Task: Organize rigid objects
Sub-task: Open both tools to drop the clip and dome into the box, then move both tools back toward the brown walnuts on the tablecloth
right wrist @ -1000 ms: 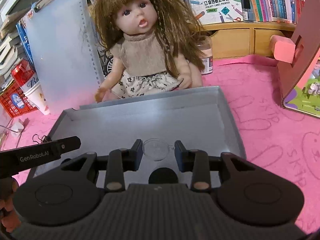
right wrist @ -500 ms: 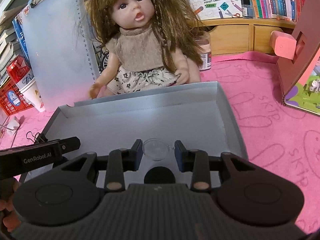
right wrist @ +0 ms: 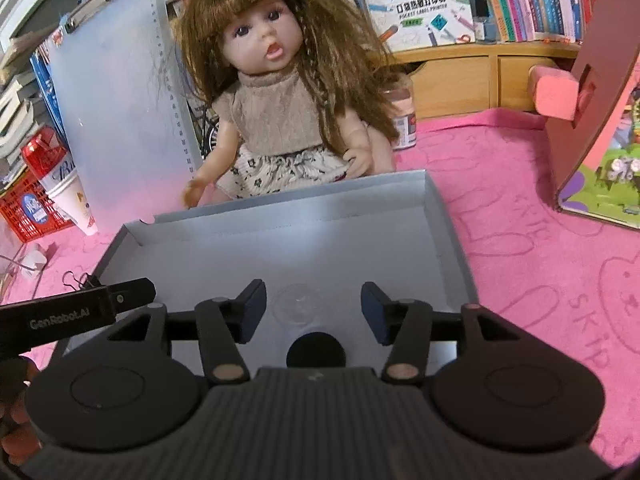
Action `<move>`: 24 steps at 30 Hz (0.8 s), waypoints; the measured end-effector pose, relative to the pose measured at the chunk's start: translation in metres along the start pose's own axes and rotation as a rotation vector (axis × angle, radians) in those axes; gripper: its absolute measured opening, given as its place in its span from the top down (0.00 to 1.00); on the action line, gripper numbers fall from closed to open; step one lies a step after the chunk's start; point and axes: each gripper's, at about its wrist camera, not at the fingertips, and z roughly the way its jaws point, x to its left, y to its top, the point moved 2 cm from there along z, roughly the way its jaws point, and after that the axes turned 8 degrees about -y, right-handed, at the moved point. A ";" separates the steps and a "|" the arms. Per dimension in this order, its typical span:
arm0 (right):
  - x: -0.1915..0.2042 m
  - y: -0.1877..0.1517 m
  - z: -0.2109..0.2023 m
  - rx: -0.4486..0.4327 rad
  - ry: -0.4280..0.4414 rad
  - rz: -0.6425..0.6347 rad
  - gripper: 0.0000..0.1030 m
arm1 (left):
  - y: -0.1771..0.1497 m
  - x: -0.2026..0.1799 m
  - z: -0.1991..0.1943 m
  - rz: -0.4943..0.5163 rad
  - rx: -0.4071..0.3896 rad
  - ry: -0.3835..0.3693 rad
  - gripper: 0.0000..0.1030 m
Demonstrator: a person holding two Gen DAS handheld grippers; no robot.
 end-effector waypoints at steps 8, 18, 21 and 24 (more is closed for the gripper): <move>0.000 -0.004 -0.029 -0.058 0.045 -0.038 0.26 | -0.007 -0.006 -0.032 0.008 -0.023 -0.043 0.32; 0.000 -0.027 -0.075 -0.122 0.115 -0.100 0.19 | -0.032 -0.011 -0.077 0.034 -0.062 -0.106 0.32; -0.002 -0.036 -0.087 -0.136 0.130 -0.114 0.18 | -0.044 -0.014 -0.089 0.038 -0.065 -0.126 0.32; -0.005 -0.046 -0.100 -0.161 0.134 -0.131 0.17 | -0.056 -0.018 -0.101 0.060 -0.073 -0.141 0.32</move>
